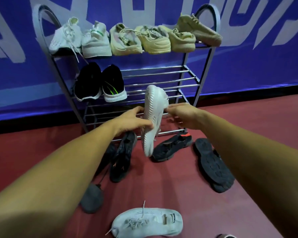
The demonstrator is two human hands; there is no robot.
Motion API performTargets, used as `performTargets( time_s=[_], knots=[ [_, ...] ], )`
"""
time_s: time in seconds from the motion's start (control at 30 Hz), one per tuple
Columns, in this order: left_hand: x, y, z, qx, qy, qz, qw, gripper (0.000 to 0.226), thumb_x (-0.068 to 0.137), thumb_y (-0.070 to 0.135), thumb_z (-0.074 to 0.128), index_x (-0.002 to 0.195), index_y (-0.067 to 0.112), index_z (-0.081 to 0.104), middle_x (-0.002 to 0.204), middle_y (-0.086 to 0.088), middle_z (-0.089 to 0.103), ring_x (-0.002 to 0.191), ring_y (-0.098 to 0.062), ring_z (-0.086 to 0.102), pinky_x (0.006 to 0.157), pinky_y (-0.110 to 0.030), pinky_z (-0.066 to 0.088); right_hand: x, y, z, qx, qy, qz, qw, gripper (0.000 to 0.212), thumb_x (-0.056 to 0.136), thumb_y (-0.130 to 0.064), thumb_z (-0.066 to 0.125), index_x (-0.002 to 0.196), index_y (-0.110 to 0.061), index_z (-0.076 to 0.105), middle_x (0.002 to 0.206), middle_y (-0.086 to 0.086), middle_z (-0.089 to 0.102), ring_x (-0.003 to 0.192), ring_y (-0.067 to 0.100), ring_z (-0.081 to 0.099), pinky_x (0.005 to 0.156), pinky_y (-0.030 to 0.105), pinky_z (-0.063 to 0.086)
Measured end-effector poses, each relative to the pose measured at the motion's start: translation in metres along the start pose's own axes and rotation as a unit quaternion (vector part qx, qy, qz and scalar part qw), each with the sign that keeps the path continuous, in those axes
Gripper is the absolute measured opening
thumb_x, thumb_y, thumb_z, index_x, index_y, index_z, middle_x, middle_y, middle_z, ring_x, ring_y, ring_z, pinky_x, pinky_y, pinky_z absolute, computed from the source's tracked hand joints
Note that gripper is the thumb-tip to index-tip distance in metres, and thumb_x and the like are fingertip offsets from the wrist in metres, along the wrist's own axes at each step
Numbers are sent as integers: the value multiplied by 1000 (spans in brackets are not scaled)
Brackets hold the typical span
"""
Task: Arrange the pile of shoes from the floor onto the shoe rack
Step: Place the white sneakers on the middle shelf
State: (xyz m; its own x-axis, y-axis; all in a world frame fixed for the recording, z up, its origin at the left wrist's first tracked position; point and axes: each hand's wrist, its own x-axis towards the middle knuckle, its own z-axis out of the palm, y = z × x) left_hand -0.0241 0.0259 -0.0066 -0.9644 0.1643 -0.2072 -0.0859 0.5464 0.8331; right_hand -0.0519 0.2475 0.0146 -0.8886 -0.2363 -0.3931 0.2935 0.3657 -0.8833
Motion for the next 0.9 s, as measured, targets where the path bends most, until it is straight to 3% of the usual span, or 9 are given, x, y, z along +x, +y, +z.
performTargets(
  time_s=[0.1,0.2,0.27,0.33,0.4,0.5,0.63,0.73,0.9],
  knots=[
    [-1,-2,1,-121,-25,-4,992,64,63,34,86,122,28,64,108,2,76,102,-18,72,102,-43,50,5,2,14,-25,-36,3,999,28,92,-7,62,117,-16,71,105,8,73,79,16,63,58,20,47],
    [-3,4,1,-184,-17,-25,983,69,64,41,82,127,20,62,109,3,76,95,-15,68,78,-32,43,-1,-2,22,-55,-72,20,996,17,91,-27,66,107,-21,70,95,-2,64,72,9,54,65,23,40],
    [-3,3,-1,-229,-8,-53,972,84,56,45,84,129,11,60,110,-1,75,88,-18,65,68,-29,38,1,0,22,-66,-55,31,996,33,86,-43,69,106,-17,71,95,-1,61,77,13,54,72,27,43],
    [-5,4,-3,-275,-10,-58,960,71,56,44,80,119,12,69,104,-1,72,72,-14,54,59,-26,32,5,3,22,-72,-32,30,996,54,79,-56,72,113,-15,71,97,-2,66,84,15,60,77,30,46],
    [-6,6,-4,-309,-15,-73,948,51,64,44,76,109,20,71,99,-2,67,72,-13,55,62,-27,35,9,4,23,-56,-31,22,998,52,80,-59,71,107,-15,71,94,-1,68,85,16,62,75,30,48],
    [0,6,-4,-362,-10,-70,930,35,83,46,69,107,21,68,93,-1,69,69,-13,63,68,-26,44,12,4,26,1,-14,-14,1000,30,90,-45,69,80,-17,60,69,-1,54,62,16,48,60,31,40],
    [5,12,-2,-388,23,-54,920,47,88,56,61,118,21,67,100,0,74,77,-17,68,76,-32,50,19,0,27,50,41,-38,997,19,95,-33,67,86,-20,56,55,-5,48,50,13,38,48,24,34],
    [7,15,-3,-399,15,-62,915,53,85,48,66,124,13,67,114,-13,74,101,-30,72,88,-41,56,22,-8,31,96,47,-76,991,13,91,-32,70,89,-19,67,56,-6,55,49,12,40,53,28,32],
    [13,13,-7,-412,84,-64,905,47,82,33,71,123,10,67,112,-17,74,103,-34,72,91,-48,56,26,-11,31,131,35,-61,989,24,85,-30,73,99,-11,76,60,-5,52,51,10,41,55,30,30]
  ],
)
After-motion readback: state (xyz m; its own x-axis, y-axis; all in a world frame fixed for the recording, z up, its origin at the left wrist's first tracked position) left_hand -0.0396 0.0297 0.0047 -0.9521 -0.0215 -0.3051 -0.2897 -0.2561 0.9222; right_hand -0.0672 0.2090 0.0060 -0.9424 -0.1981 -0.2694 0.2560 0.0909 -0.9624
